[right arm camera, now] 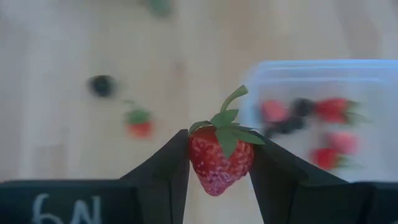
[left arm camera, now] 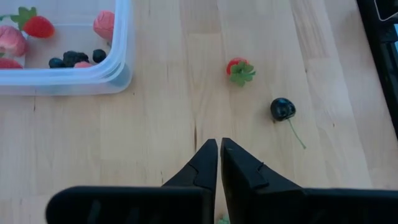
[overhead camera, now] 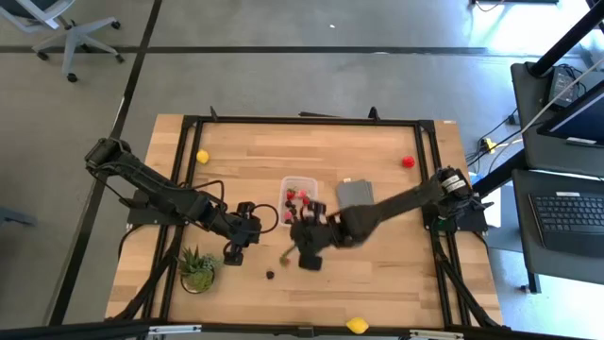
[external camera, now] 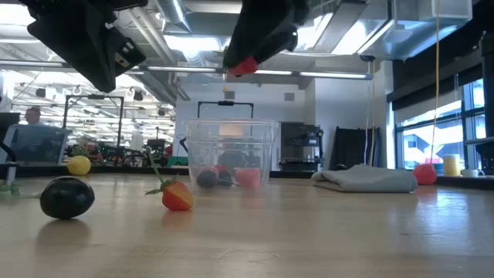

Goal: Pick and placing Produce into tupperware
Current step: Put the strawberry into the transparent bin

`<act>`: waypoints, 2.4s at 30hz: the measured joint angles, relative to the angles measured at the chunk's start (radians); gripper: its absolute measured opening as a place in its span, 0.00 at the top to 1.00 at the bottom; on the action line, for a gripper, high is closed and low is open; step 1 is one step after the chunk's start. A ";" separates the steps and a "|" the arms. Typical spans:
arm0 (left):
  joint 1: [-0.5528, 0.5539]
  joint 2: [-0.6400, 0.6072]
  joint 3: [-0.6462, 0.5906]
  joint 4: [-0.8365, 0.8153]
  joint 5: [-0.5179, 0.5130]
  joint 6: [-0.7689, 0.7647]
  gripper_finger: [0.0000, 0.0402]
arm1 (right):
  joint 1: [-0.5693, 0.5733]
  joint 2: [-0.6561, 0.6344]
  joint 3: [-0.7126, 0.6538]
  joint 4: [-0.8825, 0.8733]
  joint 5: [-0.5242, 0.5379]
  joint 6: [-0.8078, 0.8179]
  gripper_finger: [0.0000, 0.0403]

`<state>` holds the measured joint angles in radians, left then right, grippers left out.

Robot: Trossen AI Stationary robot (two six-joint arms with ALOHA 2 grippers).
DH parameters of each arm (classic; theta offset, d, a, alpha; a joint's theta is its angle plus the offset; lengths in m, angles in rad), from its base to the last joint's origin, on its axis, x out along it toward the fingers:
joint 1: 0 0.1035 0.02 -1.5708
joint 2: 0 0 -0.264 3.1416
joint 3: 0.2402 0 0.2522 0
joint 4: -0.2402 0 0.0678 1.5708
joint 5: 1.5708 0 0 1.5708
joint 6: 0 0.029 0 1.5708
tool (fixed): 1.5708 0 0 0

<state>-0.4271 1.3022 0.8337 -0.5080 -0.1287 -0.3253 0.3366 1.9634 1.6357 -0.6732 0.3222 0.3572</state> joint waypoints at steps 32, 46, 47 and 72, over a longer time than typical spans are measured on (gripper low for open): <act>0.000 0.000 0.000 0.004 0.000 -0.039 0.51 | -0.281 0.007 0.024 -0.048 -0.146 0.029 0.49; 0.000 0.000 0.000 0.020 0.000 -0.092 0.48 | -0.225 0.007 0.382 -0.522 -0.237 0.061 0.40; 0.000 0.000 0.000 0.032 0.000 -0.091 0.48 | -0.208 0.006 0.400 -0.563 -0.237 0.064 0.40; 0.096 0.023 -0.001 0.262 -0.121 -0.047 0.49 | -0.034 -0.631 -0.606 -0.042 -0.137 0.099 0.40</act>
<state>-0.3309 1.3256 0.8332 -0.2460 -0.2502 -0.3718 0.3023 1.3320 1.0294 -0.7154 0.1856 0.4565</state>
